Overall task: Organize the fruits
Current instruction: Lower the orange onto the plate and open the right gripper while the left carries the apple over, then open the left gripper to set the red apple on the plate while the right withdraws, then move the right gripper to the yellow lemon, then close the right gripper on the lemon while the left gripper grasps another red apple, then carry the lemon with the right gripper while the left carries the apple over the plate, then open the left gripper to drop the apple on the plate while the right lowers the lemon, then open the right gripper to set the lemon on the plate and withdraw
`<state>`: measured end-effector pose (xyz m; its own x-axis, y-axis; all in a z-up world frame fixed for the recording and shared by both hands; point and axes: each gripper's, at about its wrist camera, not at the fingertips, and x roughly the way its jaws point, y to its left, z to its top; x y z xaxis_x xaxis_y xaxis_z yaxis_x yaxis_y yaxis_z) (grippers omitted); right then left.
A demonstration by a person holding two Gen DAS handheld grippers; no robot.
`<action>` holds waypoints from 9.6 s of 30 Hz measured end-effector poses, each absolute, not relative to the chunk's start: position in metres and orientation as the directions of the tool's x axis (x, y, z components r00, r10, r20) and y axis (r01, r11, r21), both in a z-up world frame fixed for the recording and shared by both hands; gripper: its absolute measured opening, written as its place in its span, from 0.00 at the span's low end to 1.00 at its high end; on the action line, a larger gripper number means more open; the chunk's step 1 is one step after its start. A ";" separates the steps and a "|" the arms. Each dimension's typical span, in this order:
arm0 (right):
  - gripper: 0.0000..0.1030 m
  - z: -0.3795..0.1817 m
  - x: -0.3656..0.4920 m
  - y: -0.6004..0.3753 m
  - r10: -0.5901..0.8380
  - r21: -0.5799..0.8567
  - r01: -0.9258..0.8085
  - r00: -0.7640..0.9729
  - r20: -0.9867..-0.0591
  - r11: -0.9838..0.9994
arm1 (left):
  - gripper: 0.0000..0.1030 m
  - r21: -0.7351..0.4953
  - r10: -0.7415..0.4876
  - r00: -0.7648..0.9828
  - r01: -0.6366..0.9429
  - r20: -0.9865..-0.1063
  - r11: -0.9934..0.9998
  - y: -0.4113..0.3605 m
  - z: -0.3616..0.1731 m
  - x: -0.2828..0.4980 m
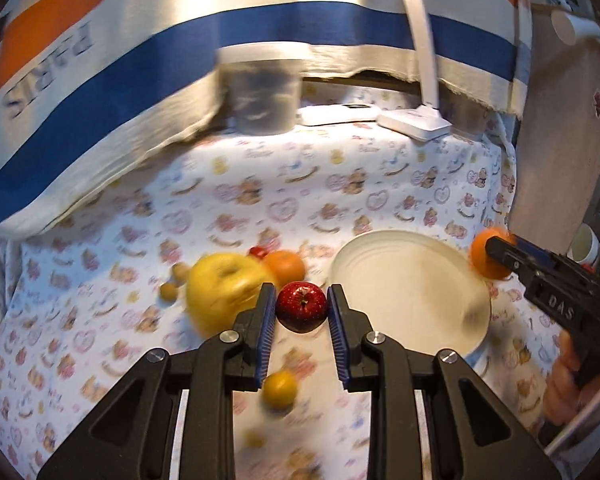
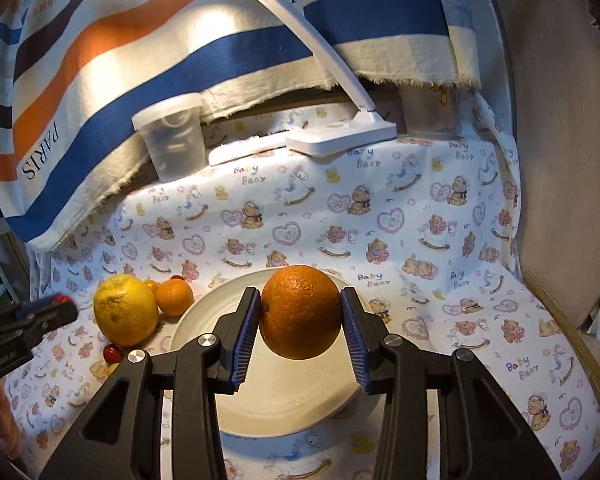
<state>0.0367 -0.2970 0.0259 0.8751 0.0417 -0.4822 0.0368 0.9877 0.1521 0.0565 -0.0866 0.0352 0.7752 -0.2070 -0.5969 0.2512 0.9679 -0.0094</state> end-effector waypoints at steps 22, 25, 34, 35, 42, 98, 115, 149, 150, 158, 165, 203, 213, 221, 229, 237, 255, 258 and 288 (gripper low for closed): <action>0.27 0.005 0.063 -0.316 0.084 0.191 0.047 0.776 -0.625 0.980 | 0.24 -0.004 -0.218 0.561 0.358 -0.798 0.934 -0.171 -0.027 0.116; 0.27 0.004 0.063 -0.316 0.082 0.190 0.050 0.774 -0.628 0.981 | 0.24 -0.005 -0.212 0.546 0.356 -0.811 0.935 -0.171 -0.034 0.115; 0.27 0.004 0.063 -0.314 0.053 0.161 0.061 0.781 -0.622 0.985 | 0.38 0.034 -0.200 0.619 0.346 -0.760 0.938 -0.164 -0.021 0.104; 0.27 0.005 0.062 -0.314 0.053 0.162 0.061 0.786 -0.616 0.985 | 0.44 0.036 -0.202 0.628 0.345 -0.752 0.938 -0.162 -0.019 0.101; 0.29 0.011 0.057 -0.311 0.038 0.139 0.055 0.808 -0.588 0.989 | 0.55 0.044 -0.202 0.693 0.320 -0.693 0.946 -0.147 -0.001 0.091; 0.74 0.011 0.066 -0.161 0.389 0.181 -0.364 0.654 -0.649 0.914 | 0.85 -0.054 -0.021 0.843 -0.009 -0.537 0.998 0.016 0.027 0.040; 0.41 -0.028 0.087 -0.119 0.457 0.269 -0.410 0.477 -0.751 0.871 | 0.85 -0.094 -0.005 0.848 -0.053 -0.530 0.994 0.031 0.036 0.037; 0.30 0.000 0.053 -0.199 0.253 0.142 -0.210 0.758 -0.601 0.967 | 0.78 -0.106 -0.107 0.722 0.046 -0.683 0.993 0.016 -0.013 0.075; 0.30 0.001 0.051 -0.203 0.248 0.139 -0.206 0.768 -0.590 0.969 | 0.73 -0.104 -0.113 0.710 0.057 -0.695 0.993 0.013 -0.017 0.077; 0.30 0.009 0.043 -0.216 0.250 0.151 -0.200 0.803 -0.541 0.968 | 0.52 -0.194 -0.220 0.607 0.110 -0.764 0.975 0.006 -0.041 0.087; 0.30 0.015 0.036 -0.216 0.259 0.145 -0.214 0.816 -0.517 0.966 | 0.39 -0.136 -0.189 0.612 0.133 -0.768 0.982 -0.006 -0.048 0.087; 0.30 0.044 0.016 -0.255 0.222 0.200 -0.151 0.885 -0.409 0.968 | 0.25 -0.051 -0.249 0.712 0.288 -0.656 0.956 -0.048 0.007 0.034; 0.30 0.031 0.022 -0.281 0.166 0.203 -0.076 0.865 -0.474 0.976 | 0.26 -0.015 -0.287 0.706 0.365 -0.648 0.931 -0.104 0.022 0.051; 0.30 0.015 0.031 -0.271 0.153 0.143 -0.089 0.830 -0.536 0.986 | 0.26 -0.057 -0.291 0.694 0.340 -0.659 0.939 -0.131 0.017 0.081; 0.30 -0.002 0.040 -0.262 0.166 0.129 -0.109 0.785 -0.597 0.986 | 0.26 -0.054 -0.272 0.671 0.327 -0.690 0.944 -0.128 -0.011 0.091; 0.30 -0.013 0.047 -0.259 0.164 0.125 -0.108 0.749 -0.642 0.986 | 0.26 -0.037 -0.268 0.669 0.338 -0.694 0.940 -0.126 -0.019 0.093; 0.30 -0.025 0.052 -0.249 0.155 0.092 -0.126 0.709 -0.689 0.988 | 0.26 -0.021 -0.255 0.679 0.333 -0.689 0.943 -0.126 -0.020 0.094; 0.30 -0.025 0.051 -0.250 0.152 0.094 -0.121 0.710 -0.688 0.988 | 0.26 -0.012 -0.250 0.687 0.332 -0.682 0.943 -0.126 -0.018 0.092; 0.77 0.010 0.033 -0.270 0.101 0.100 -0.055 0.834 -0.543 0.993 | 0.92 0.054 -0.212 0.854 0.269 -0.476 0.962 -0.097 0.050 0.052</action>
<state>0.0330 -0.2699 0.0100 0.8339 0.1011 -0.5426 -0.0552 0.9934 0.1003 0.0520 -0.0968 0.0504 0.8537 -0.2119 -0.4758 0.2687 0.9617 0.0539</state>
